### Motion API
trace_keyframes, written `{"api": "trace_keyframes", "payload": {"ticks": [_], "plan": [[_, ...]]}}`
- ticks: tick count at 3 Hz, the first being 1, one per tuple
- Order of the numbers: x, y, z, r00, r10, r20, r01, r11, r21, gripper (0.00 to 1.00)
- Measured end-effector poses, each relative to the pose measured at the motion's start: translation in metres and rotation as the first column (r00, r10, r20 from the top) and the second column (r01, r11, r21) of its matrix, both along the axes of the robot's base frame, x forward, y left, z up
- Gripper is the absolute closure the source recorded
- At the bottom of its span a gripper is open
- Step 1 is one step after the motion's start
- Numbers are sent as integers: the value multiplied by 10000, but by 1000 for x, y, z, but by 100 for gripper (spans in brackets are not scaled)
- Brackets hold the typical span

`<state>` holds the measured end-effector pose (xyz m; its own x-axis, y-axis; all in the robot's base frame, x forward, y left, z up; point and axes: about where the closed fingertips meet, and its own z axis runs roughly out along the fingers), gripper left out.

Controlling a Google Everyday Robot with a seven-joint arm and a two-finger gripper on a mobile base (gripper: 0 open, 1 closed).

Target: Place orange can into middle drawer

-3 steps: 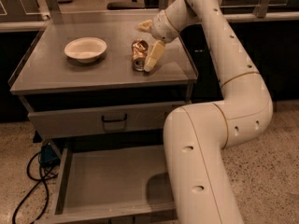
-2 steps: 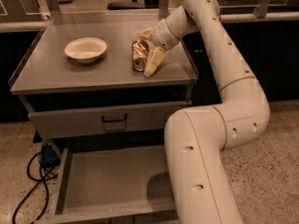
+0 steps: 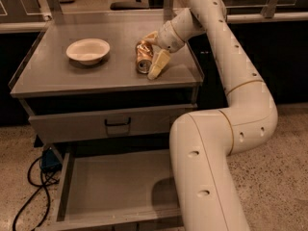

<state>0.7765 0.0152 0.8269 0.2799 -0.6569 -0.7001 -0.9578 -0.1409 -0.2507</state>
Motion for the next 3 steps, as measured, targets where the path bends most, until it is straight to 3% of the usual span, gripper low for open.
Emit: {"api": "trace_keyframes", "payload": {"ticks": [2, 3], "plan": [[0, 0, 0, 10000, 0, 0, 0, 10000, 0, 65], [2, -5, 34, 9975, -363, 600, 382, 9988, -303, 89]]}}
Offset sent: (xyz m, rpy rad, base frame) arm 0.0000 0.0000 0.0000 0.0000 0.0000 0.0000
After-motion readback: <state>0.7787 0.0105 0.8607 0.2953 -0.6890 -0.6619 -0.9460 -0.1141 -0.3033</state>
